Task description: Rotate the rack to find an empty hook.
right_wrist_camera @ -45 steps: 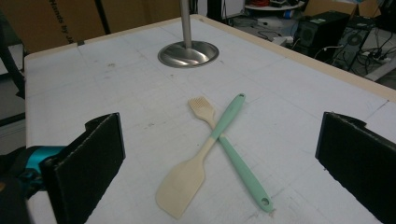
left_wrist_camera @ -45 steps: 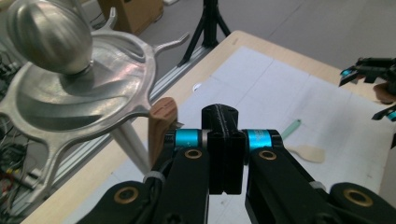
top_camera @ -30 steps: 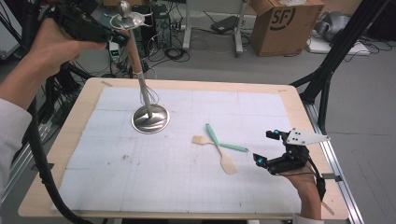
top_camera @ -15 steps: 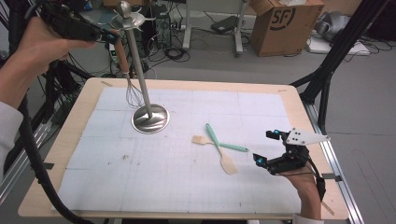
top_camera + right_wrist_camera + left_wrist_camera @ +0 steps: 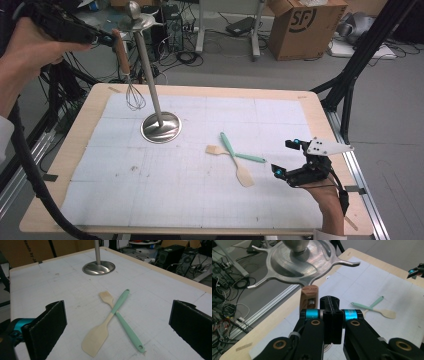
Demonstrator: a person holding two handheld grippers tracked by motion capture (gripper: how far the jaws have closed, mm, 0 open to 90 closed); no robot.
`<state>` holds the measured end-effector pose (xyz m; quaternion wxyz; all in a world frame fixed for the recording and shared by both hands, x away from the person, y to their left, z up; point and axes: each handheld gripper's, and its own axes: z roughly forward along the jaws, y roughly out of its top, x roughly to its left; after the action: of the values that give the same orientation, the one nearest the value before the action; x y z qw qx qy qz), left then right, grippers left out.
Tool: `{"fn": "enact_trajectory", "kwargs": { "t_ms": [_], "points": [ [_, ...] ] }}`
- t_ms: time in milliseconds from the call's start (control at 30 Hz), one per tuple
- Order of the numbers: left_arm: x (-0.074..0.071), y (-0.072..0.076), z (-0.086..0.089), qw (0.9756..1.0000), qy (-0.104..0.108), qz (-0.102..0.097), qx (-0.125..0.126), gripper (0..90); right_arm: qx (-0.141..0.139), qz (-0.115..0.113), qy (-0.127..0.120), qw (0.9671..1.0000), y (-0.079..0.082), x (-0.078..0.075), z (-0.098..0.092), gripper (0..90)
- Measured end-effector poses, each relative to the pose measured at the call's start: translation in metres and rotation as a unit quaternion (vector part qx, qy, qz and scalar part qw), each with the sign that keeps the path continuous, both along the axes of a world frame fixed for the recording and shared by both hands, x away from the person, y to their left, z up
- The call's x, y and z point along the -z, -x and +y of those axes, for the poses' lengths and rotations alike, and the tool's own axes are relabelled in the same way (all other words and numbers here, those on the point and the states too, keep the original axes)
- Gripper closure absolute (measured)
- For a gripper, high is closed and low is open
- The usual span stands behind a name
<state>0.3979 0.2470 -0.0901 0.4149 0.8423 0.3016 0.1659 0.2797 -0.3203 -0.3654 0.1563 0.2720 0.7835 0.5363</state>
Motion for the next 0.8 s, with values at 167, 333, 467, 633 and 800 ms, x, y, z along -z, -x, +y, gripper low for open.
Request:
{"fn": "enact_trajectory", "kwargs": {
  "t_ms": [167,333,467,633,800],
  "points": [
    [0.001,-0.003,0.001,1.0,-0.002,0.001,-0.003,90.0,-0.002,0.001,0.001,1.0,0.0,0.0,0.001,0.2],
    [0.001,-0.011,0.01,1.0,-0.003,0.001,-0.004,90.0,0.001,0.001,-0.001,1.0,0.001,0.0,0.0,0.2],
    [-0.001,-0.019,0.014,0.9997,-0.022,-0.001,-0.012,90.0,0.003,0.001,-0.002,1.0,0.001,-0.001,-0.001,0.2],
    [-0.002,-0.021,0.015,0.9994,-0.027,-0.003,-0.022,90.0,0.004,0.001,-0.001,1.0,0.001,-0.001,-0.001,0.2],
    [-0.003,-0.007,0.011,0.9996,-0.022,-0.003,-0.017,90.0,0.006,0.001,-0.001,1.0,0.0,0.0,-0.001,0.2]
  ]
}}
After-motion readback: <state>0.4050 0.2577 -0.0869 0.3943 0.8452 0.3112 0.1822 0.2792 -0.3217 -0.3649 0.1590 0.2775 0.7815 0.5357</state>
